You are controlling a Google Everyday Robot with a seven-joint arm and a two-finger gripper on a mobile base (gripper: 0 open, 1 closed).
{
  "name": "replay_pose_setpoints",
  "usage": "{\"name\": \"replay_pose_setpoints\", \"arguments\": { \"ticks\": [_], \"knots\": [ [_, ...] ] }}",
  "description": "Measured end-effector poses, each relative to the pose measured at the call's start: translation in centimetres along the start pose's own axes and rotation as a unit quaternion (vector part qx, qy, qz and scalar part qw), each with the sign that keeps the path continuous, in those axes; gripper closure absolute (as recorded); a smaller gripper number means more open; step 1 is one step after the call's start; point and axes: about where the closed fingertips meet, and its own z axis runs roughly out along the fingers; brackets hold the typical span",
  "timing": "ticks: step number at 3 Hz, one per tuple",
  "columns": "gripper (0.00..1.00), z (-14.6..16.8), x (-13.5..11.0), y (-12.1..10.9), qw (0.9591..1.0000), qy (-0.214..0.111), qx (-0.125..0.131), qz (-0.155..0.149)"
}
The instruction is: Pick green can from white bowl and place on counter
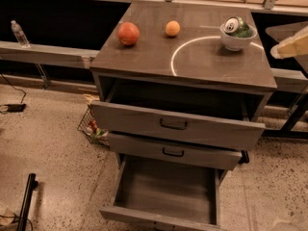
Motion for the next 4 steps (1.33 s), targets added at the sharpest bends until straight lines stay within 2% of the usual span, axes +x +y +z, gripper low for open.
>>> {"name": "replay_pose_setpoints", "arguments": {
  "ticks": [1, 2, 3, 4],
  "knots": [
    [0.00, 2.0, 2.6, 3.4, 0.9993, 0.007, -0.015, 0.033],
    [0.00, 5.8, 3.5, 3.6, 0.9984, -0.028, 0.013, 0.048],
    [0.00, 8.2, 2.7, 1.0, 0.9940, -0.080, 0.069, 0.029],
    [0.00, 9.2, 1.5, -3.2, 0.9830, -0.114, 0.144, 0.004]
  ]
}}
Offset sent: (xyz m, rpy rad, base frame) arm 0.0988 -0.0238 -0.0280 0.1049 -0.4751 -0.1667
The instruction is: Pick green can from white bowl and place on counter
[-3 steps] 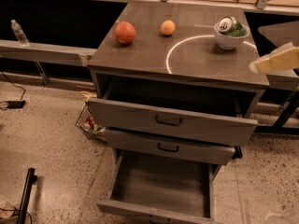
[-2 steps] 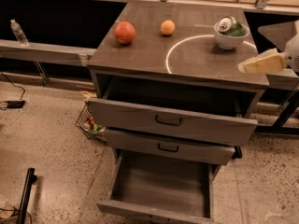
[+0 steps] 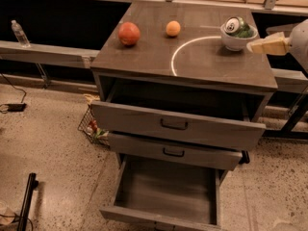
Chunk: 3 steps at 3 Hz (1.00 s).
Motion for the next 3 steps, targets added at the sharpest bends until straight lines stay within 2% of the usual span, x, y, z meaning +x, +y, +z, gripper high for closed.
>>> {"name": "replay_pose_setpoints", "arguments": {
  "ticks": [1, 2, 3],
  "knots": [
    [0.00, 2.1, 0.2, -3.2, 0.9989, -0.010, 0.035, -0.031],
    [0.00, 2.3, 0.0, -4.0, 0.9984, -0.013, 0.041, -0.036],
    [0.00, 3.7, 1.8, -5.2, 0.9953, -0.014, 0.057, -0.077]
  ]
}}
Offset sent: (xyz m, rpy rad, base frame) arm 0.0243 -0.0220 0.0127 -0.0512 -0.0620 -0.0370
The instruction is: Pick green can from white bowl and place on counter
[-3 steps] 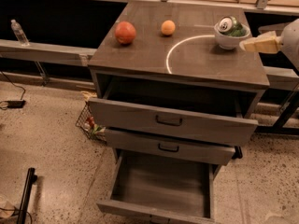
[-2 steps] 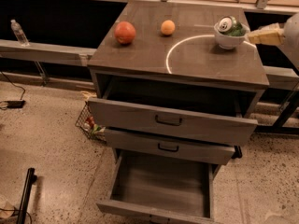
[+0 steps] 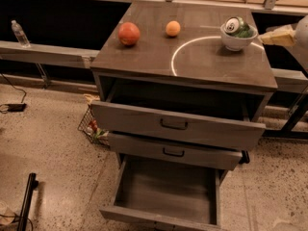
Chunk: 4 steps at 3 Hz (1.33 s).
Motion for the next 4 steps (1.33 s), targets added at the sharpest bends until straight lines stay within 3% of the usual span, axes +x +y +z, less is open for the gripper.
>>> {"name": "replay_pose_setpoints", "arguments": {
  "ticks": [1, 3, 4],
  "knots": [
    [0.00, 2.1, 2.2, -0.8, 0.9989, -0.005, -0.002, -0.046],
    [0.00, 4.5, 2.8, -4.2, 0.9961, 0.002, -0.032, -0.082],
    [0.00, 5.6, 2.6, -4.8, 0.9953, 0.010, -0.037, -0.088]
  ]
}}
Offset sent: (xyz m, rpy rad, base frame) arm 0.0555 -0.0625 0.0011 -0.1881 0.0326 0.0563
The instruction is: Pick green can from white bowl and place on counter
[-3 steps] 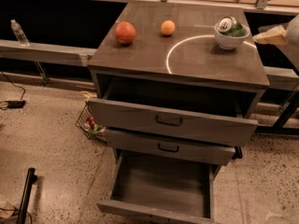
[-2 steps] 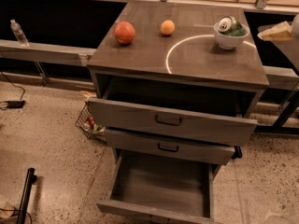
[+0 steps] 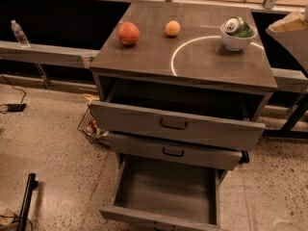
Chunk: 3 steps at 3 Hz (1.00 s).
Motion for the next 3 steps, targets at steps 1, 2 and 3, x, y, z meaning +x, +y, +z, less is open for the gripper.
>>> {"name": "replay_pose_setpoints", "arguments": {
  "ticks": [1, 2, 3],
  "knots": [
    [0.00, 2.0, -1.2, 0.5, 0.9993, -0.019, -0.023, -0.021],
    [0.00, 3.3, -2.1, 0.9, 0.9975, -0.038, -0.038, -0.045],
    [0.00, 4.7, -2.7, 1.2, 0.9953, -0.058, -0.035, -0.069]
  ]
}}
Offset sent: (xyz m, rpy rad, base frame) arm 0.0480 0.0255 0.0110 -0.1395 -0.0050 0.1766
